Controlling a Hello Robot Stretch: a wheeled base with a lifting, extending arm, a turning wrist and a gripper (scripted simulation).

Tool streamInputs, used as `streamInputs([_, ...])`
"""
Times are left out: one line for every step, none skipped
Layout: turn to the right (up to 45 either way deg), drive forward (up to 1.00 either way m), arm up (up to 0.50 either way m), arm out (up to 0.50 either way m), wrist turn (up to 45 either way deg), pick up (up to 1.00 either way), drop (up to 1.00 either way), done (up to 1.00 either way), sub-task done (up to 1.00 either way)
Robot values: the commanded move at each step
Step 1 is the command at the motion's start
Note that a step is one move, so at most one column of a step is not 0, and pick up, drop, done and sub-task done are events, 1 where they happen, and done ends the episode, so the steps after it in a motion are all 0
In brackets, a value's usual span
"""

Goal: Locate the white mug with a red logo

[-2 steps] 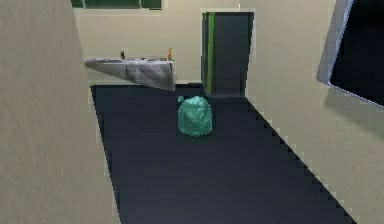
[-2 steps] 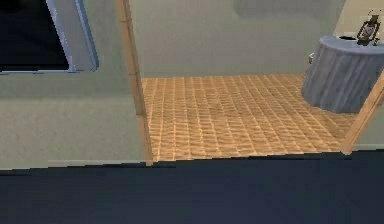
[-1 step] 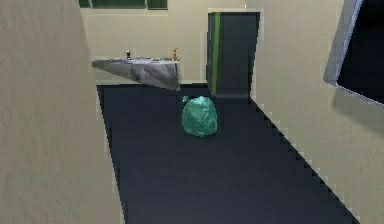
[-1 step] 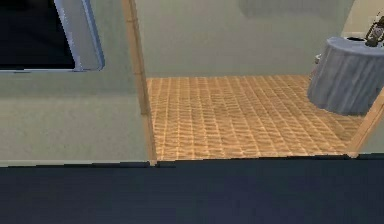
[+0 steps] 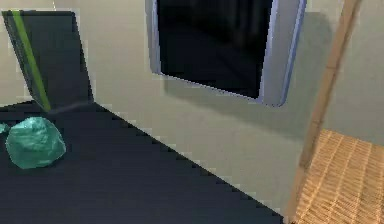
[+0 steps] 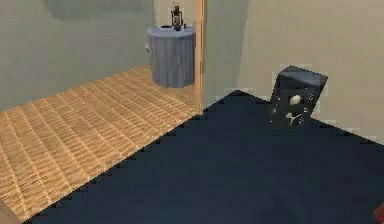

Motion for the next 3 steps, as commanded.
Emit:
streamInputs([45.0,0.0,0.0,0.0,0.0,0.0,0.0,0.0,0.0])
streamInputs([42.0,0.0,0.0,0.0,0.0,0.0,0.0,0.0,0.0])
streamInputs([0.0,0.15,0.0,0.0,0.0,0.0,0.0,0.0,0.0])
